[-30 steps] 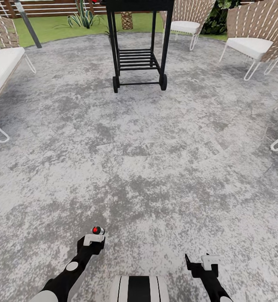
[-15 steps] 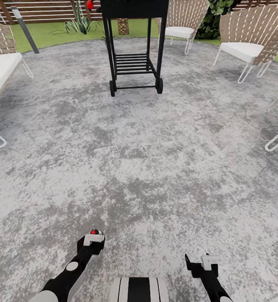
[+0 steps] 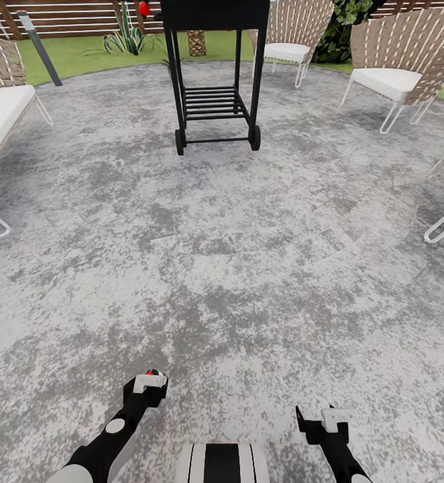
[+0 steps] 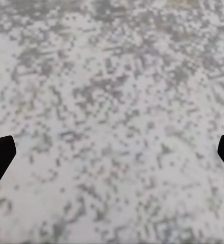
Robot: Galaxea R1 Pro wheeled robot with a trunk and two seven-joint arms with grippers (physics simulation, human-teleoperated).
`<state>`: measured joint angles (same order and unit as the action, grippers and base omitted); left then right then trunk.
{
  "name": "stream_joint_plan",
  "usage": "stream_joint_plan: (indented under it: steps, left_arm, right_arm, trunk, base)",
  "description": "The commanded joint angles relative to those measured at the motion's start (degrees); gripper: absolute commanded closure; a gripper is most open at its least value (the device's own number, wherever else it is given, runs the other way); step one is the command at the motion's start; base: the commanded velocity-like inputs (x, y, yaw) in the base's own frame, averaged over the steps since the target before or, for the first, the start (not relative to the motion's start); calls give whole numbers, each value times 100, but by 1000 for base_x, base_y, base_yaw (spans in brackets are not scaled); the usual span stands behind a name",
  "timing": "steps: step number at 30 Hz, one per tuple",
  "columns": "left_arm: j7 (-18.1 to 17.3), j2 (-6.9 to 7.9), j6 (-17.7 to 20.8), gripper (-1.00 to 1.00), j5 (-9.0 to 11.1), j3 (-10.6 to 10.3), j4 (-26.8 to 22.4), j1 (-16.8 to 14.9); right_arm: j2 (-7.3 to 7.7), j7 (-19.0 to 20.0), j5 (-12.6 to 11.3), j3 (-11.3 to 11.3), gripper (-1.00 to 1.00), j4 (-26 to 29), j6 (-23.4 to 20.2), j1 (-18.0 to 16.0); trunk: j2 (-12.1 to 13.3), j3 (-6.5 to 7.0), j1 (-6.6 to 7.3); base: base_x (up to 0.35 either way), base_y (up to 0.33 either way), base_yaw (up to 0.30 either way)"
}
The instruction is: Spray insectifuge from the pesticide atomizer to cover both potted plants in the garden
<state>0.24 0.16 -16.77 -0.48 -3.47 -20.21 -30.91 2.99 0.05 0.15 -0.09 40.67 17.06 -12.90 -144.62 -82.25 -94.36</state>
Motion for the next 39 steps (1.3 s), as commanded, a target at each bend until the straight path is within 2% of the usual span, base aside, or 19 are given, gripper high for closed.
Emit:
stream_joint_plan:
  steps: [1, 20, 39]
  left_arm:
    - [3, 2, -19, -100, -5, -13, 6, -3]
    - [3, 2, -19, -100, -5, -13, 9, 5]
    - [0, 2, -19, -100, -5, -13, 0, -2]
  right_arm:
    - [0, 1, 2, -1, -100, -4, 17, -2]
    - [0, -13, 2, -6, -100, -3, 17, -2]
    - [0, 3, 2, -1, -100, -6, 17, -2]
  trunk:
    - [-1, -3, 1]
    - [-1, 76, 1]
    - [-1, 118, 1]
  base:
    - [0, 0, 0]
    - [12, 0, 0]
    - [-46, 0, -13]
